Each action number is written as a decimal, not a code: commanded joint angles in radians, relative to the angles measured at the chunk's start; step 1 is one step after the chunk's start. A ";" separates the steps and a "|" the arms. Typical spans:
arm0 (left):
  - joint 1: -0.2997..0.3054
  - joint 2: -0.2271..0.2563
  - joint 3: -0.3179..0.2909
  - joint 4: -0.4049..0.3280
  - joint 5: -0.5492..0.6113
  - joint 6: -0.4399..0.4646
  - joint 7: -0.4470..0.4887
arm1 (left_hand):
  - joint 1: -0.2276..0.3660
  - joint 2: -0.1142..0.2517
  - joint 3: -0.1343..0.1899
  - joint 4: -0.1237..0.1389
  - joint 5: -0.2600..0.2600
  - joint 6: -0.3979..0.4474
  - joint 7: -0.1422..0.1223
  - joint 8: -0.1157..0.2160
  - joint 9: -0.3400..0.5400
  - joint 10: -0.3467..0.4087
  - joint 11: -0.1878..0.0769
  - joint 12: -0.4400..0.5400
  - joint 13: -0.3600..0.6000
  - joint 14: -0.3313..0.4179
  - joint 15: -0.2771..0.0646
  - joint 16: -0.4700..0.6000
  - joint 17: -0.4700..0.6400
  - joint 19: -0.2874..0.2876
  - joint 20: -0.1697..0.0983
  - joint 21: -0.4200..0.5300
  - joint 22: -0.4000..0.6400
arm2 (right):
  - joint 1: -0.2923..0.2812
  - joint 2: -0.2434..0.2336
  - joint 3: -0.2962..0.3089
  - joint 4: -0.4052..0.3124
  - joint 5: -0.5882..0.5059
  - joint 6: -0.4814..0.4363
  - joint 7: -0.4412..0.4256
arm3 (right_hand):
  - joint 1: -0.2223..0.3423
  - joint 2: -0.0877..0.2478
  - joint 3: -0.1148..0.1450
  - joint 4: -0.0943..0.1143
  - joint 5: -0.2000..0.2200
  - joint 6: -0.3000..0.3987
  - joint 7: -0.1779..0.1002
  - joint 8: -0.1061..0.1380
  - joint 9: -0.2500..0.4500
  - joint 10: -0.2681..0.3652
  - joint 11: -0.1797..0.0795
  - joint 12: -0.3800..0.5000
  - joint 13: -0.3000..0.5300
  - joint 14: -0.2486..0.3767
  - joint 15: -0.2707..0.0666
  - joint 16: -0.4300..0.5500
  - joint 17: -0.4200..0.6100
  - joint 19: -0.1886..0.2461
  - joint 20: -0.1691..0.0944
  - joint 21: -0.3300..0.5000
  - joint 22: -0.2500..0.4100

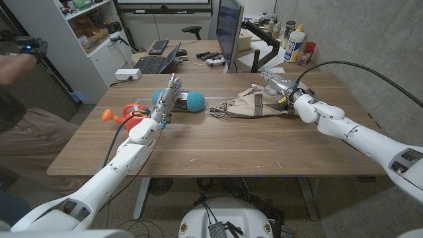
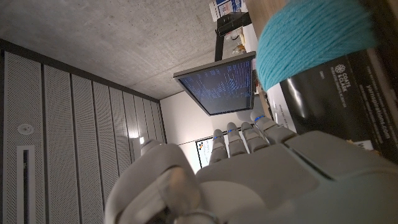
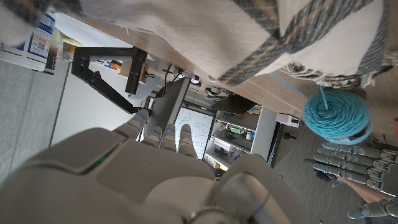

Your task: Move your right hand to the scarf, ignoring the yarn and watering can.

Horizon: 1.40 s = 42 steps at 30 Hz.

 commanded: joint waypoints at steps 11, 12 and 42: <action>-0.009 0.000 0.002 0.008 -0.002 0.002 -0.008 | 0.013 0.002 0.003 -0.001 0.001 0.003 -0.008 0.002 0.005 0.001 -0.006 0.001 0.005 0.001 -0.077 0.004 0.003 0.014 -0.014 0.007 0.001 | 0.025 0.029 -0.033 0.041 -0.011 -0.005 0.027 | -0.011 -0.001 -0.007 0.001 0.005 0.010 0.002 0.001 0.005 0.000 -0.001 0.008 0.003 -0.004 -0.005 0.008 0.003 -0.002 -0.008 0.003 0.004; -0.010 0.000 0.002 0.010 -0.003 0.003 -0.011 | 0.013 0.001 0.004 -0.001 0.001 0.003 -0.009 0.002 0.005 0.001 -0.007 0.001 0.005 0.001 -0.077 0.004 0.003 0.014 -0.014 0.007 0.001 | 0.027 0.029 -0.034 0.043 -0.011 -0.004 0.030 | -0.012 -0.001 -0.007 0.001 0.005 0.010 0.002 0.001 0.005 0.001 -0.001 0.008 0.003 -0.004 -0.005 0.008 0.003 -0.002 -0.008 0.003 0.004; -0.009 0.004 -0.003 0.013 -0.006 -0.002 -0.016 | 0.024 0.003 0.011 -0.007 0.001 0.007 -0.023 0.003 0.005 0.003 -0.009 0.002 0.005 0.003 -0.078 0.004 0.003 0.017 -0.015 0.008 0.001 | 0.035 0.042 -0.062 0.075 -0.003 0.025 0.047 | -0.014 0.001 -0.009 0.004 0.009 0.011 0.002 0.001 0.005 0.003 0.002 0.010 0.003 -0.004 -0.005 0.008 0.003 -0.004 -0.008 0.003 0.004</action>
